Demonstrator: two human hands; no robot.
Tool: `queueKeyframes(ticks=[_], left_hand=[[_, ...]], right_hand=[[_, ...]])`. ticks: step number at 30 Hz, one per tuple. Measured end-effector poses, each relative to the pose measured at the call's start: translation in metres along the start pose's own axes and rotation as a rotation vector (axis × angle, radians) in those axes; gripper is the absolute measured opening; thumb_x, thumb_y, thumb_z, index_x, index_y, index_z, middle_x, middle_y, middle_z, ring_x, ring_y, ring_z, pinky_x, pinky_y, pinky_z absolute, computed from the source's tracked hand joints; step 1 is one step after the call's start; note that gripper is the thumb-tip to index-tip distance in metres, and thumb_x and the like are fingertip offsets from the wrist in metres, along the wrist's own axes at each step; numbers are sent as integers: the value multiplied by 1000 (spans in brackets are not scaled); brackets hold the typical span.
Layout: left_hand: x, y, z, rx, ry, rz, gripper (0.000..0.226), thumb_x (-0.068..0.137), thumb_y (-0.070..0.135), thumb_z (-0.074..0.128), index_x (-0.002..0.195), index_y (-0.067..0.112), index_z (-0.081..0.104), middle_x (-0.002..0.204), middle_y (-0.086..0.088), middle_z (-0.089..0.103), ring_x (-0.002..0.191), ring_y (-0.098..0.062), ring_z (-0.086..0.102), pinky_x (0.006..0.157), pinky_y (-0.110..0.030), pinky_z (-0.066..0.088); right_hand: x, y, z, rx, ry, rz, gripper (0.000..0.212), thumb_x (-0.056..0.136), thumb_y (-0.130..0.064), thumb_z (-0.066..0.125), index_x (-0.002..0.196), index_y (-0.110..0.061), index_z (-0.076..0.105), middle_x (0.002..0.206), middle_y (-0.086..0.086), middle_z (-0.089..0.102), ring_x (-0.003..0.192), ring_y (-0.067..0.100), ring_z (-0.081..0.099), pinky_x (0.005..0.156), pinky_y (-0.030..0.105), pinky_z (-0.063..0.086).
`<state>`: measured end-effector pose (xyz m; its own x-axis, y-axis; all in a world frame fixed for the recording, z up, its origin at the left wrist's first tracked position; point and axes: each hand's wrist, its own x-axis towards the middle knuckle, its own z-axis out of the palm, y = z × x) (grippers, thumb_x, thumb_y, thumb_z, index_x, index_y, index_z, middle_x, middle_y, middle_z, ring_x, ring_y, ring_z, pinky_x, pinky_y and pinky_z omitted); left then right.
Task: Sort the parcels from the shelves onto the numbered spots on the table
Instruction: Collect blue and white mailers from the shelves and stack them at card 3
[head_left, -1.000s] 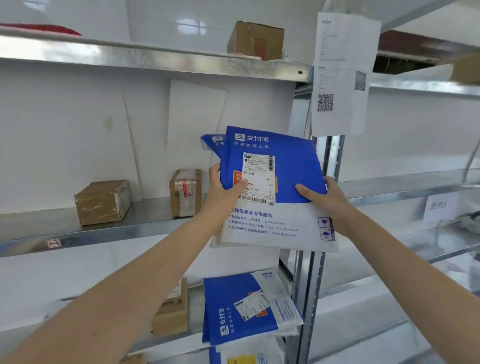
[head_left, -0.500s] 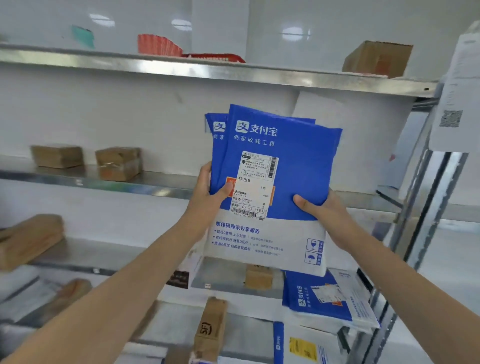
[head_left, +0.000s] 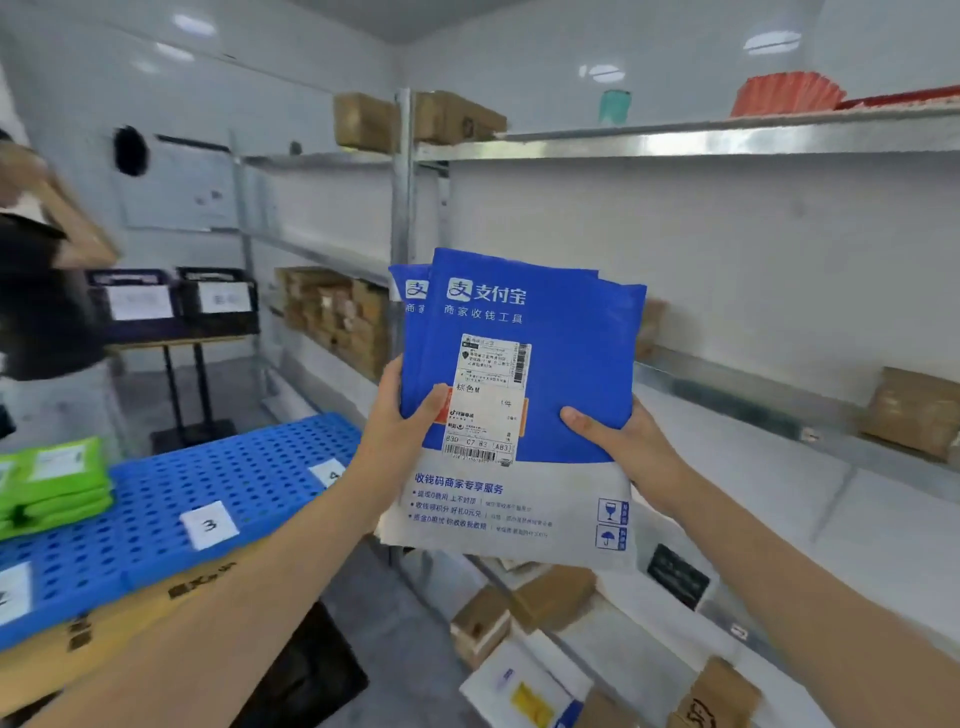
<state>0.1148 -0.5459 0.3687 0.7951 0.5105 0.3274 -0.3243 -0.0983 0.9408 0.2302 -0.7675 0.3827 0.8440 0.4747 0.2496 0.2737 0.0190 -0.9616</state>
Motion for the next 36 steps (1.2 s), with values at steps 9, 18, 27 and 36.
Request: queueKeyframes(ticks=[9,18,27,36], left_hand=[[57,-44,-159,140,357,-50,46,93,33,58,134,33,36,114,5,66,86,-13,72,66,-39,61],[141,-91,-265,217,587,-126,40,95,28,57,130,33,39,114,4,64,86,-13,71,58,-27,58],[207,-161,-367,176,741,-281,42,95,19,58,133,27,42,111,4,67,80,-14,72,55,-29,58],[315,-260,-467,99,746,-342,33,95,14,58,126,21,48,107,4,65,85,-13,68,55,-22,56]], right_hand=[[140,52,179,84,-350,54,60,67,-36,85,121,-24,59,110,-6,72,95,16,72,84,40,58],[270,111,323,150,-582,122,52,72,-32,82,118,-27,57,109,-6,72,92,16,72,79,39,60],[357,171,447,51,-707,248,51,71,-40,82,113,-24,59,102,-5,73,86,16,73,66,32,59],[468,252,557,63,-608,458,47,90,-35,64,130,-20,47,121,1,64,104,19,65,84,37,54]])
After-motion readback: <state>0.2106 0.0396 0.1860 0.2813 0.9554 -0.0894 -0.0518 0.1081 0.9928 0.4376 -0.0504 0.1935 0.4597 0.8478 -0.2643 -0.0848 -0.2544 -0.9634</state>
